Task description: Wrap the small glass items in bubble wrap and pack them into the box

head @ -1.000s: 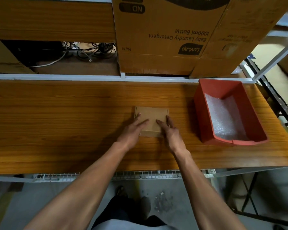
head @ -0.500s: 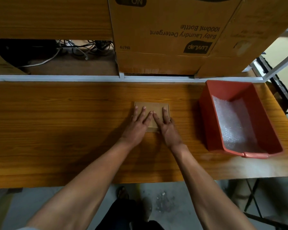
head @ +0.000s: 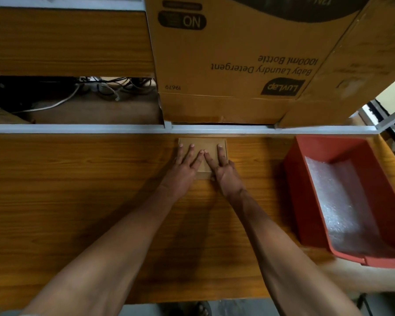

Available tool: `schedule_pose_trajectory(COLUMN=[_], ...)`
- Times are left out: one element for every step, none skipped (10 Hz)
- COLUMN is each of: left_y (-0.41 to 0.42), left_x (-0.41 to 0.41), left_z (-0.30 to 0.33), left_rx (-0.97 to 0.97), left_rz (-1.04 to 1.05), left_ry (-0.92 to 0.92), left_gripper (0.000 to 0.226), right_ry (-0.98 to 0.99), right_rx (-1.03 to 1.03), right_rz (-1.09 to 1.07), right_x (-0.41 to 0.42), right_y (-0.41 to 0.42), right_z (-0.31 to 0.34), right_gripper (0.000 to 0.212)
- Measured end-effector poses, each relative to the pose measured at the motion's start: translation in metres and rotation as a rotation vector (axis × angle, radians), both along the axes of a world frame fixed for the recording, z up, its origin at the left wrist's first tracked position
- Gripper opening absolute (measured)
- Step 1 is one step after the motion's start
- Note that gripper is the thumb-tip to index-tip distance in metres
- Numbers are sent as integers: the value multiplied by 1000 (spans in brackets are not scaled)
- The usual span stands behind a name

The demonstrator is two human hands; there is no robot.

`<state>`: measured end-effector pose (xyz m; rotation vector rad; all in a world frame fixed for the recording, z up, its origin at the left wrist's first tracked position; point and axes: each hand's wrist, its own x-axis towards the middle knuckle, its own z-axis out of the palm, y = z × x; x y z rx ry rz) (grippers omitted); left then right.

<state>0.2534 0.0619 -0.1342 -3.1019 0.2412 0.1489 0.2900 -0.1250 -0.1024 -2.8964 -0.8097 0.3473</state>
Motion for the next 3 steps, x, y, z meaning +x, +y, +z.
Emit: schedule_pose_trajectory(left_y=[-8, -23, -32], left_x=[-6, -37, -81], left_z=[15, 47, 54], left_rx=[-10, -157, -258], left_rz=[25, 98, 89], left_ry=[18, 48, -65], left_gripper=[101, 92, 79], right_ry=[-4, -9, -44], right_rx=[-75, -13, 106], right_rz=[-12, -87, -90], right_x=[-10, -40, -83], right_y=[3, 6, -1], right_z=[11, 27, 21], right_gripper=[94, 88, 86])
